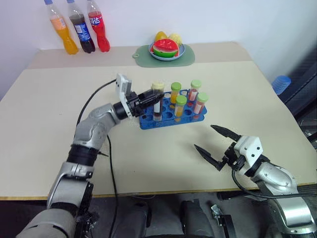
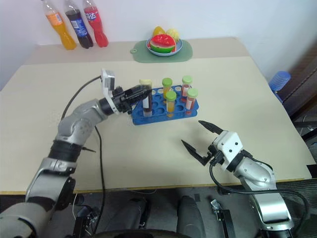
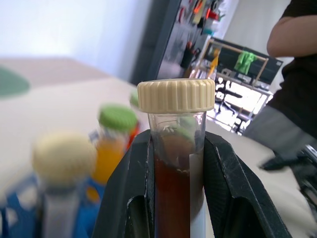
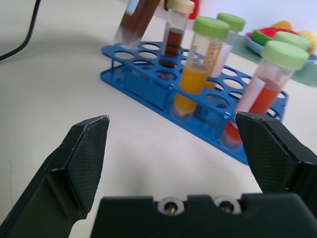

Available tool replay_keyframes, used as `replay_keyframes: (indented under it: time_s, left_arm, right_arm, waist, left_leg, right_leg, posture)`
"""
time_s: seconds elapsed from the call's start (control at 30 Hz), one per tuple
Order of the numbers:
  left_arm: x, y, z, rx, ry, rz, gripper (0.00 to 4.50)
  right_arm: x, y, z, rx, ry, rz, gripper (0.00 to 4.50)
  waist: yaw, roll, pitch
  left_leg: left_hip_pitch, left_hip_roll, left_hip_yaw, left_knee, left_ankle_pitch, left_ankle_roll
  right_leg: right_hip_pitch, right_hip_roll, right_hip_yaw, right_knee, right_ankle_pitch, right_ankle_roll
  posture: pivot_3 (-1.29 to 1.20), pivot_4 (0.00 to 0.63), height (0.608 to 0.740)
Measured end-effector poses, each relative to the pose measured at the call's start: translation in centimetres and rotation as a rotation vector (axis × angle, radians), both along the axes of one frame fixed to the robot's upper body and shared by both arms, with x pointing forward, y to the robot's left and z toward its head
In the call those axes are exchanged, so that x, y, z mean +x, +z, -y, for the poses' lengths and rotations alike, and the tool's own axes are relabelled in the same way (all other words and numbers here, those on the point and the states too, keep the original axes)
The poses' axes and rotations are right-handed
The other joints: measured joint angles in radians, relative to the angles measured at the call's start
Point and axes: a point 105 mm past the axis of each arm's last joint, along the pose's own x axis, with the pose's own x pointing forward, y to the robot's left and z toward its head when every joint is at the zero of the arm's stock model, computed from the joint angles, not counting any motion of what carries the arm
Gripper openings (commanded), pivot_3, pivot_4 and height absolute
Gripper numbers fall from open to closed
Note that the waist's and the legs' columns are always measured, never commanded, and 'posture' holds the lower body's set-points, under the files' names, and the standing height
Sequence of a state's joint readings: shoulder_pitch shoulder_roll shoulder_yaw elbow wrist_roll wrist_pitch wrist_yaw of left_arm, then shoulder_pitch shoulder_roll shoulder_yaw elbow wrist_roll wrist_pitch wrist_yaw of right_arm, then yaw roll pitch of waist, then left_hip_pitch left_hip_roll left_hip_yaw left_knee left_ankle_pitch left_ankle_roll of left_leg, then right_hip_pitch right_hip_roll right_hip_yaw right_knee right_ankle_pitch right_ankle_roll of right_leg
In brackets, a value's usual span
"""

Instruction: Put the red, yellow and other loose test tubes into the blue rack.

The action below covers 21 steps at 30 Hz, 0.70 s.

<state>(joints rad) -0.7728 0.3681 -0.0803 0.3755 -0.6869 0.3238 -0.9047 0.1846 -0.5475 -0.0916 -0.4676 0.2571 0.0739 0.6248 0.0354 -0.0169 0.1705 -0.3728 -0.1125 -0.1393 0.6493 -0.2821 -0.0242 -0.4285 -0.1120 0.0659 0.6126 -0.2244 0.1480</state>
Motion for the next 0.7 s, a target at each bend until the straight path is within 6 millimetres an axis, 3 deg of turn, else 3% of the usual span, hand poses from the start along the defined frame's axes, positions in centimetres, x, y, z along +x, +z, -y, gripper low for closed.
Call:
replay_keyframes:
  time_s: [0.13, 0.4, 0.7]
  left_arm:
    - [1.0, 0.1, 0.0, 0.03, -0.005, 0.023, 0.75]
    - [2.0, -2.8, 0.8, 0.126, 0.021, 0.019, 0.75]
    - [2.0, -3.2, 1.7, 0.267, 0.035, 0.224, 0.75]
  right_arm:
    - [-0.2, -0.1, 0.0, 0.003, -0.034, 0.007, 4.5]
    - [-0.3, -0.2, -0.1, 0.005, -0.063, 0.015, 4.5]
    - [0.0, 0.2, -0.2, -0.001, -0.063, 0.038, 4.5]
  waist:
    - [-0.006, 0.0, 0.0]
    - [-0.022, 0.0, 0.0]
    - [-0.022, -0.001, -0.001]
  left_leg:
    - [0.0, 0.0, 0.0, 0.0, 0.0, 0.0]
    - [0.0, 0.0, -0.001, 0.0, 0.0, 0.0]
    - [0.002, 0.0, -0.001, 0.001, -0.002, 0.003]
  right_leg:
    - [0.0, 0.0, 0.0, 0.0, 0.0, 0.0]
    - [0.0, 0.0, 0.0, 0.001, 0.001, 0.001]
    - [0.003, 0.0, 0.0, 0.001, 0.001, 0.002]
  posture:
    - [0.0, 0.15, 0.74]
    - [0.0, 0.15, 0.74]
    - [0.0, 0.15, 0.74]
